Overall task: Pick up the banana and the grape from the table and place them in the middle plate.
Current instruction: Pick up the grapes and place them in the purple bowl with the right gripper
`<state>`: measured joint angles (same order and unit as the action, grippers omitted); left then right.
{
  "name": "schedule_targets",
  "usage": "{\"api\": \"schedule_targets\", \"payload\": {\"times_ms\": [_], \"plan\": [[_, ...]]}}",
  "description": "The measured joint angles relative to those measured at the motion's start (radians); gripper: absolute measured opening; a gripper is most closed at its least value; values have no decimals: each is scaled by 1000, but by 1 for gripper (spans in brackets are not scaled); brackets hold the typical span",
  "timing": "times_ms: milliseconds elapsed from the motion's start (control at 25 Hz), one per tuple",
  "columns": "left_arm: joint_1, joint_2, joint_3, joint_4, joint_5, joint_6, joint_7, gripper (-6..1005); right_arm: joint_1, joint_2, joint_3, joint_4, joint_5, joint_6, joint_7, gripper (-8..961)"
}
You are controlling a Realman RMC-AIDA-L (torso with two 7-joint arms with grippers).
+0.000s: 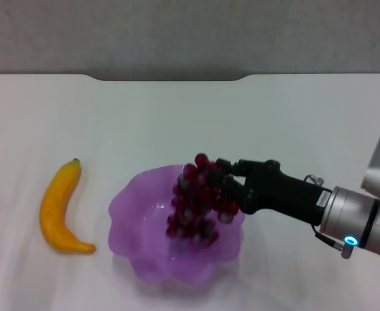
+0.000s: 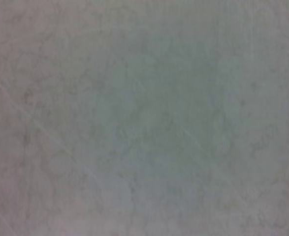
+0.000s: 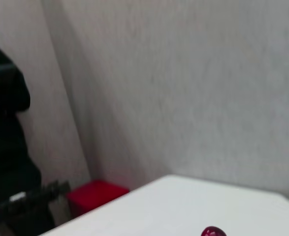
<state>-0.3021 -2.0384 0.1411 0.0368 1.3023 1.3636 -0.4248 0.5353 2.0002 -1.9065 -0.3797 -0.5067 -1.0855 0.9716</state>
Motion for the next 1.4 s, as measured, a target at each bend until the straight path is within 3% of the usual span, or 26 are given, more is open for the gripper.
{"api": "schedule_targets", "payload": {"times_ms": [440,1080,1400], "plan": [[-2,0,0,0,0,0,0,893,10,0,0,5,-124,78,83,211],[0,0,0,0,0,0,0,893,22,3,0,5,-134,156,120,321],[2,0,0,0,0,0,0,893,24,3,7,1,-134,156,123,671]]}}
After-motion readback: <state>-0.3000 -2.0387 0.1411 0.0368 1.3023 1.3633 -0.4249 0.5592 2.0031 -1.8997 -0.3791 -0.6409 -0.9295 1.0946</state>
